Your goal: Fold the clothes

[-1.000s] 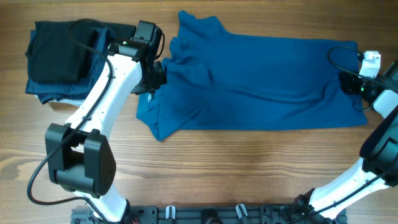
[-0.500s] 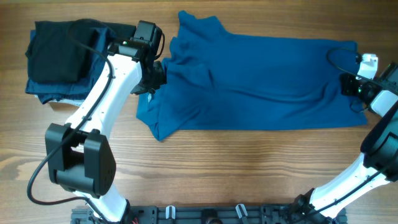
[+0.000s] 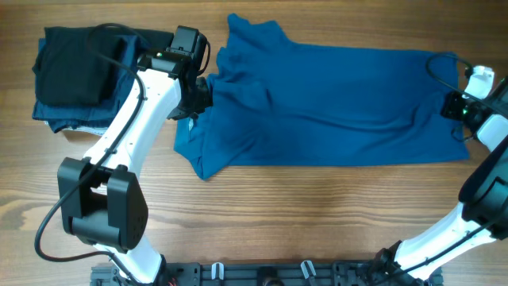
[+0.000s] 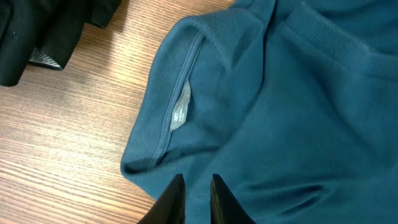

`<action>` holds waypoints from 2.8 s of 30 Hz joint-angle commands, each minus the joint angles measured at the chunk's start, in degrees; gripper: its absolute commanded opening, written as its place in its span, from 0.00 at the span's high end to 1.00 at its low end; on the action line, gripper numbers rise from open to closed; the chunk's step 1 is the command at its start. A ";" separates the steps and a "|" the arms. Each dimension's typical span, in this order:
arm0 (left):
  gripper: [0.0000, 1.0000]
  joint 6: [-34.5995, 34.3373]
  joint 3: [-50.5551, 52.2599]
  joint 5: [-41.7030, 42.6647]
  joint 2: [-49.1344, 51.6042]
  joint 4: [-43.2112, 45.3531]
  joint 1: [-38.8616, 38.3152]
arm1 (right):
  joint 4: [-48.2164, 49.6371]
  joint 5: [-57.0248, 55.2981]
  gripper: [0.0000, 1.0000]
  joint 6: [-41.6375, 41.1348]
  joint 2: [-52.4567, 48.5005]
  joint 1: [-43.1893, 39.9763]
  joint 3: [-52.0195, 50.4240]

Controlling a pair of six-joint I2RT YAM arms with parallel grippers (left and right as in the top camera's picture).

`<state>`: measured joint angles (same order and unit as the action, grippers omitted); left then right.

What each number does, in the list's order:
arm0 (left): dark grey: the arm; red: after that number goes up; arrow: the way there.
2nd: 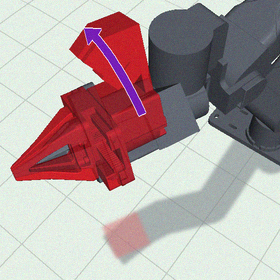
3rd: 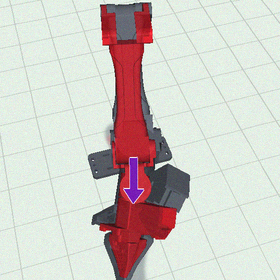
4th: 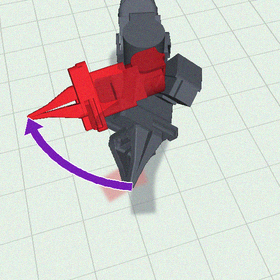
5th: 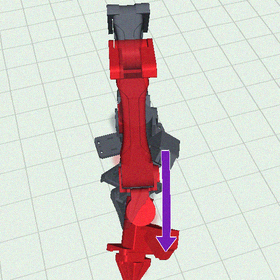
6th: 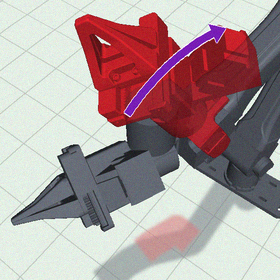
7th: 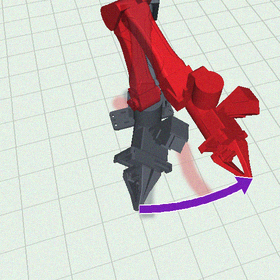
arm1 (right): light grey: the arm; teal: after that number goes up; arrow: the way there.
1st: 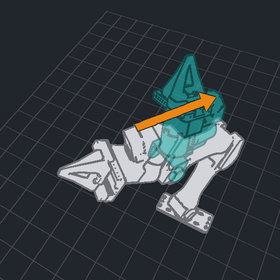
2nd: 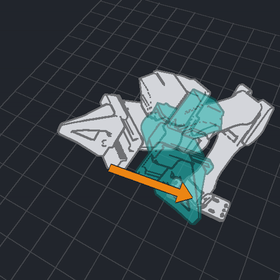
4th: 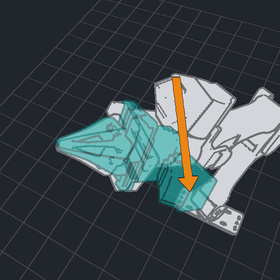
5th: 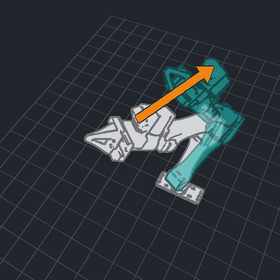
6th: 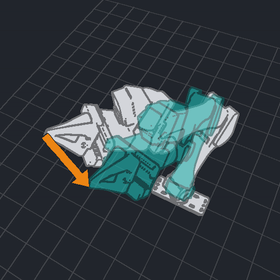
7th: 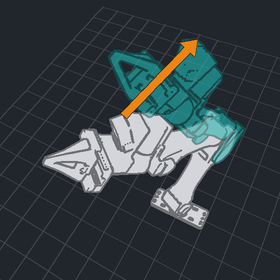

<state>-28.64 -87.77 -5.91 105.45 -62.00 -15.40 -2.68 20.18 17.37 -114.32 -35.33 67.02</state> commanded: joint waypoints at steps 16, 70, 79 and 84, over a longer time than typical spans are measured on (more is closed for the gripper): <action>0.82 -0.83 0.57 0.55 0.46 0.48 0.09 | 0.15 5.03 0.43 0.63 -1.38 0.13 0.85; 0.78 -2.27 0.57 2.49 4.94 1.62 0.15 | -5.03 3.48 0.75 -0.83 2.36 0.02 1.66; 0.96 -1.22 0.57 3.37 10.21 1.86 0.42 | -2.60 3.50 0.66 -0.87 2.19 0.13 1.64; 0.96 -1.25 0.57 3.50 12.46 3.39 0.70 | -0.98 3.54 0.53 -0.85 1.81 0.13 1.64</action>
<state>-29.91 -87.68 -3.09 116.40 -59.92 -15.33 -4.58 22.09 16.40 -112.79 -35.33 67.81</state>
